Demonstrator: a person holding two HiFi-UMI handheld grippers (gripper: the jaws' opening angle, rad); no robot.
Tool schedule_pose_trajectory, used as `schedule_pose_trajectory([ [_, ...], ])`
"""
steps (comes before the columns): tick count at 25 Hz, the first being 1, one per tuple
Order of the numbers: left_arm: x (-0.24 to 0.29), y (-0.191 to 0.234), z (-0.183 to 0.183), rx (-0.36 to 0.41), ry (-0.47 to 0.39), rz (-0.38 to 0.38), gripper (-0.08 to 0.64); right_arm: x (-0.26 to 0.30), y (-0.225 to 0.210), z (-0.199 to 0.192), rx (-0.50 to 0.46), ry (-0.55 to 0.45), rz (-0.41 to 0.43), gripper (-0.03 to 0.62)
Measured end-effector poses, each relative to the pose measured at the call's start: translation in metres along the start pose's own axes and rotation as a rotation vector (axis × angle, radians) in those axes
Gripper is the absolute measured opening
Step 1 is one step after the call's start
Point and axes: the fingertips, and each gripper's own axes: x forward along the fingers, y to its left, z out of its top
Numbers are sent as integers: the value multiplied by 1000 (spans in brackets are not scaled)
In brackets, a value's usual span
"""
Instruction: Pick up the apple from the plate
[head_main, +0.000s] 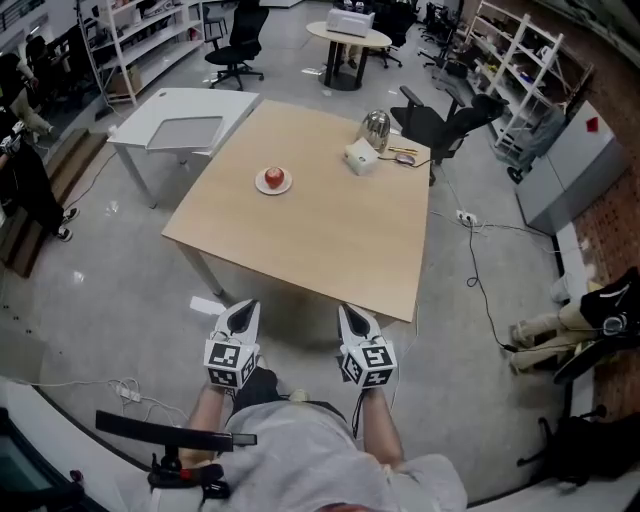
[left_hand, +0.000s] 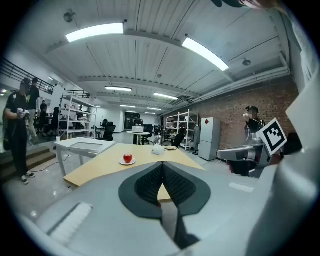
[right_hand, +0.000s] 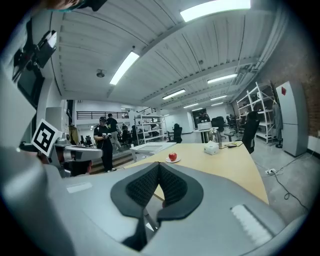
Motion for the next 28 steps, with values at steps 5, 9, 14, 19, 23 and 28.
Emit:
schedule_pose_trajectory([
  [5, -2, 1, -1, -4, -4, 30, 20, 3, -1, -2, 6, 9, 34, 6],
  [9, -3, -1, -7, -10, -10, 58, 20, 7, -4, -10, 0, 27, 60, 8],
  [14, 3, 4, -16, -29, 15, 78, 20, 17, -6, -15, 3, 47, 82, 8],
  [19, 22, 9, -18, -34, 29, 76, 20, 30, -19, -19, 12, 61, 82, 6],
  [23, 47, 25, -14, -30, 29, 63, 20, 51, -31, -14, 16, 59, 60, 8],
  [28, 82, 51, 0, -9, 25, 48, 20, 89, -44, -3, 18, 55, 43, 8],
])
